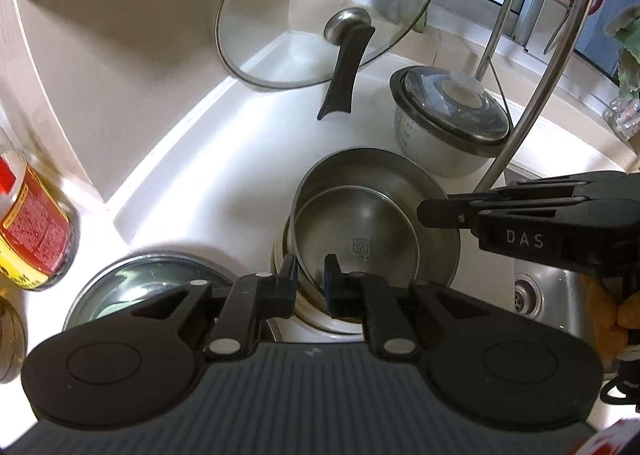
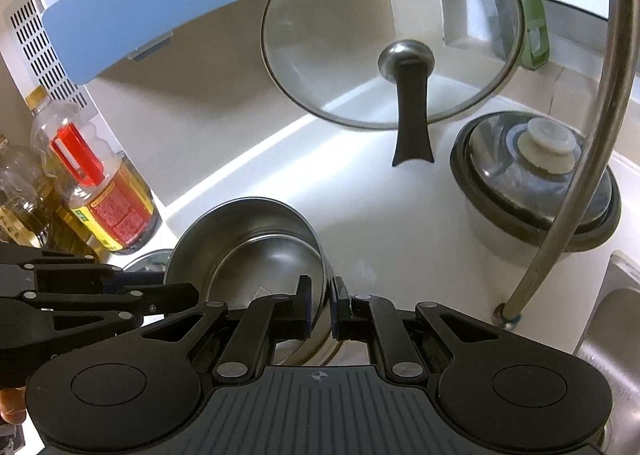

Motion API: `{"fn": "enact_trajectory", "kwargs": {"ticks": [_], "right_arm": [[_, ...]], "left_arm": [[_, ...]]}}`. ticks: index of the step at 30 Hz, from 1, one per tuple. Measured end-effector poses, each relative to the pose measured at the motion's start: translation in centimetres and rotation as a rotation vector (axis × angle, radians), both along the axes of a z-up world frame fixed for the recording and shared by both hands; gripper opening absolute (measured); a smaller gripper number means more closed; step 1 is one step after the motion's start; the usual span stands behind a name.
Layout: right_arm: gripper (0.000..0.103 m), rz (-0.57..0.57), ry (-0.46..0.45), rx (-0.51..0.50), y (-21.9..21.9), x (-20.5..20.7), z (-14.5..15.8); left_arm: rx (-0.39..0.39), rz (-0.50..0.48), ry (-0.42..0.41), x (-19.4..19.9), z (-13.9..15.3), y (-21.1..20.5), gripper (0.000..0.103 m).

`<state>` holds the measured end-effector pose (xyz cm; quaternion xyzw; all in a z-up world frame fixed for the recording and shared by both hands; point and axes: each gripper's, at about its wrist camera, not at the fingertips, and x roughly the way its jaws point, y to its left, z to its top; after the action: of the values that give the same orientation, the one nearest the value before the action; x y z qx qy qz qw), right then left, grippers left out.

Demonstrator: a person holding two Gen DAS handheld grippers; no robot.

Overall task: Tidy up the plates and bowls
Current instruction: 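Lift the small steel bowl with both grippers and lower it into the cream bowl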

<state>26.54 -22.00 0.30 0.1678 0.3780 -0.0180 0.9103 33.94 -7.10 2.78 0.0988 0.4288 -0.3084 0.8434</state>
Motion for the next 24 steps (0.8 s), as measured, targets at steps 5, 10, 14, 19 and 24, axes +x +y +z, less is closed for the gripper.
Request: {"fn": "enact_trajectory", "kwargs": {"ticks": [5,10,14,19,24], "right_arm": [[0.009,0.001,0.008,0.007,0.02,0.19,-0.26],[0.009,-0.002,0.015,0.009,0.20,0.28,-0.35],[0.009,-0.005,0.021,0.014,0.21,0.46,-0.47],[0.009,-0.008,0.030,0.012,0.19,0.64,-0.52],[0.009,-0.014,0.040,0.014,0.13,0.74,-0.54]], "left_arm": [[-0.001,0.003,0.011,0.03,-0.32,0.16,0.012],[-0.001,0.004,0.018,0.11,-0.40,0.24,0.012],[-0.001,0.003,0.021,0.14,-0.49,0.24,0.012],[-0.004,0.000,0.030,0.25,-0.62,0.22,0.013],[0.001,-0.006,0.037,0.34,-0.82,0.07,0.017]]}}
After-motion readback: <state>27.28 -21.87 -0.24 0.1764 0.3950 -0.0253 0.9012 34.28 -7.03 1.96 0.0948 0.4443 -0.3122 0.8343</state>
